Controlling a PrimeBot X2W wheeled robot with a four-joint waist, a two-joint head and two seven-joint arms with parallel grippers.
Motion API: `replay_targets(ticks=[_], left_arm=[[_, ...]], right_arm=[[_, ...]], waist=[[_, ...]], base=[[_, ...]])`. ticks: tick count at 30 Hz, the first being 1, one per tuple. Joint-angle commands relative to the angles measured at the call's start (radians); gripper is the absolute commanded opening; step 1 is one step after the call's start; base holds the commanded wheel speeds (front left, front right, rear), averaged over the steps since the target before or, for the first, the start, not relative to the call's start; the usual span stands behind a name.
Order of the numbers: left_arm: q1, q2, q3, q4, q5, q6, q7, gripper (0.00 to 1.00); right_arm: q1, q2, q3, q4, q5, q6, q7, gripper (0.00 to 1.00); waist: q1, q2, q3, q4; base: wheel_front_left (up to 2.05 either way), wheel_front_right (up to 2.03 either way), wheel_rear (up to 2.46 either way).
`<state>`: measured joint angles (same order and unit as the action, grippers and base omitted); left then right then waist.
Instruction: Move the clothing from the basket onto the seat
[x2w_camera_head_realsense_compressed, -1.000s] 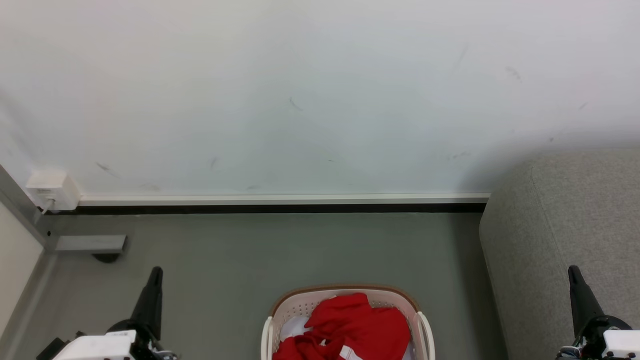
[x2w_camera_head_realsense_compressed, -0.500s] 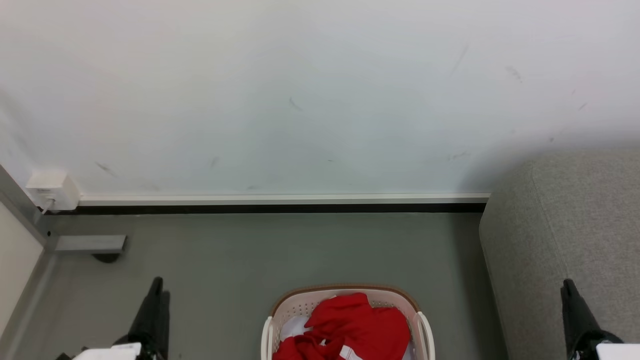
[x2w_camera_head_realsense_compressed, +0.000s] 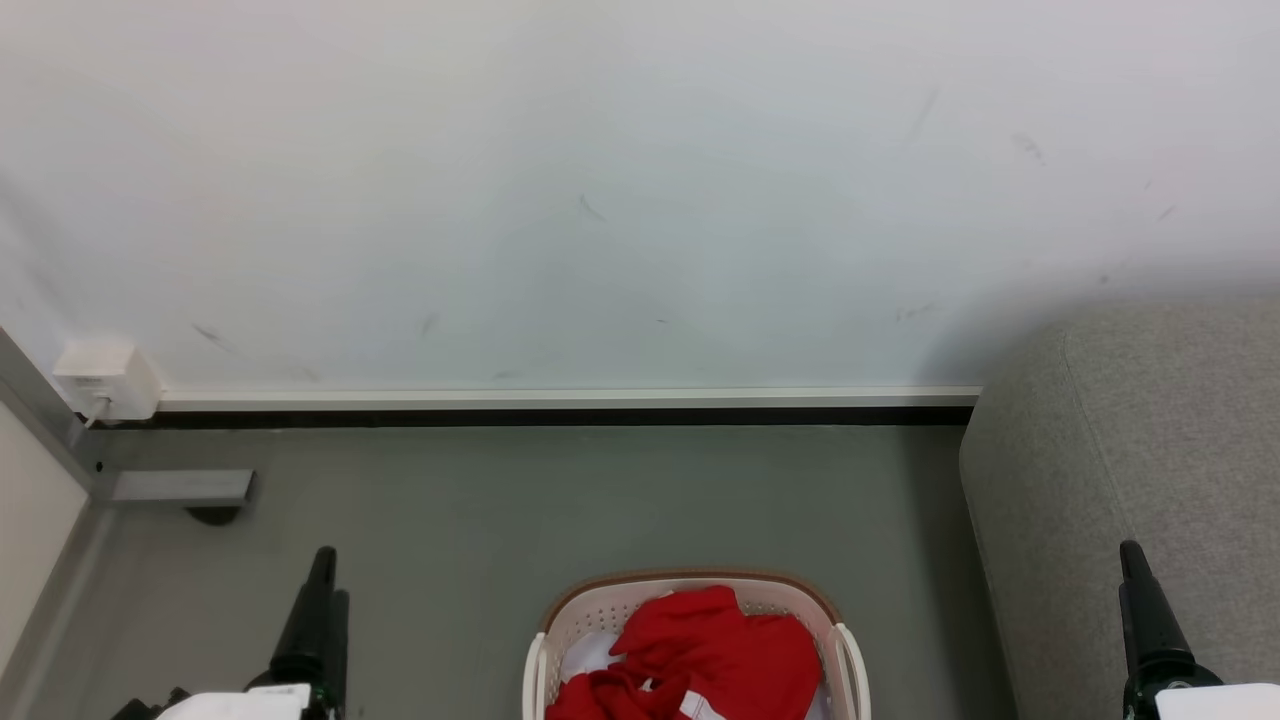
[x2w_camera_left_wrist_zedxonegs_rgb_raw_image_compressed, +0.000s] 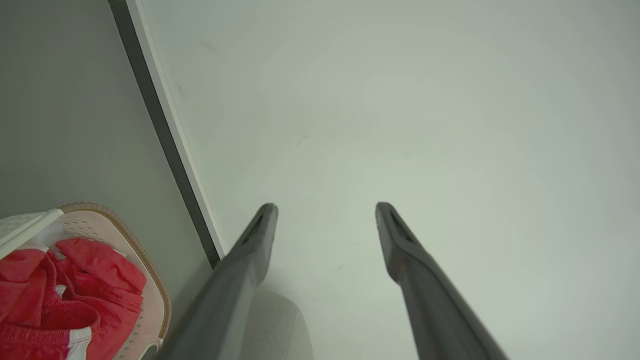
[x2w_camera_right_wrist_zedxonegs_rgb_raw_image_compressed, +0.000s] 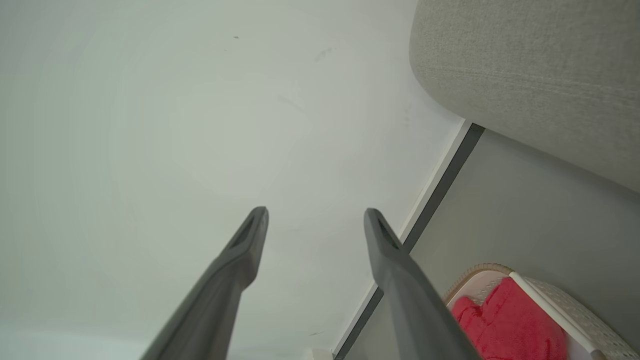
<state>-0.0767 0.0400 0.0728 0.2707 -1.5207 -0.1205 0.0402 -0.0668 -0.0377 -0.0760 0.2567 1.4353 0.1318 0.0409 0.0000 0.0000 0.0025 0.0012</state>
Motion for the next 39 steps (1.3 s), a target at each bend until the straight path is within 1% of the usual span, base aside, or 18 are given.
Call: replay_targets(ticks=[1, 14, 21, 32, 39], left_arm=[[-0.014, 0.007, -0.005, -0.022, 0.040, 0.005, -0.013, 1.00], [-0.002, 0.008, -0.035, -0.048, 0.301, 0.049, -0.066, 1.00], [0.005, 0.009, -0.054, -0.057, 0.453, 0.064, -0.094, 1.00], [0.018, 0.012, -0.071, -0.045, 0.698, 0.077, -0.130, 1.00], [0.025, 0.012, -0.072, -0.047, 0.809, 0.086, -0.152, 1.00]], right_arm=[[-0.008, -0.010, 0.005, -0.027, -0.054, 0.000, -0.013, 1.00], [0.010, -0.012, 0.048, -0.081, -0.382, 0.000, -0.067, 1.00], [0.019, -0.012, 0.069, -0.094, -0.571, -0.001, -0.093, 1.00], [0.031, -0.013, 0.092, -0.082, -0.782, -0.001, -0.130, 1.00], [0.038, -0.014, 0.106, -0.069, -0.889, -0.001, -0.152, 1.00]], waist=[[0.0000, 0.0000, 0.000, 0.000], [0.0000, 0.0000, 0.000, 0.001], [0.0000, 0.0000, 0.001, 0.002], [0.0000, 0.0000, 0.000, 0.001], [0.0000, 0.0000, 0.000, 0.003]], base=[[0.00, 0.00, 0.00], [0.00, 0.00, 0.00], [0.00, 0.00, 0.00], [0.00, 0.00, 0.00], [0.00, 0.00, 0.00]])
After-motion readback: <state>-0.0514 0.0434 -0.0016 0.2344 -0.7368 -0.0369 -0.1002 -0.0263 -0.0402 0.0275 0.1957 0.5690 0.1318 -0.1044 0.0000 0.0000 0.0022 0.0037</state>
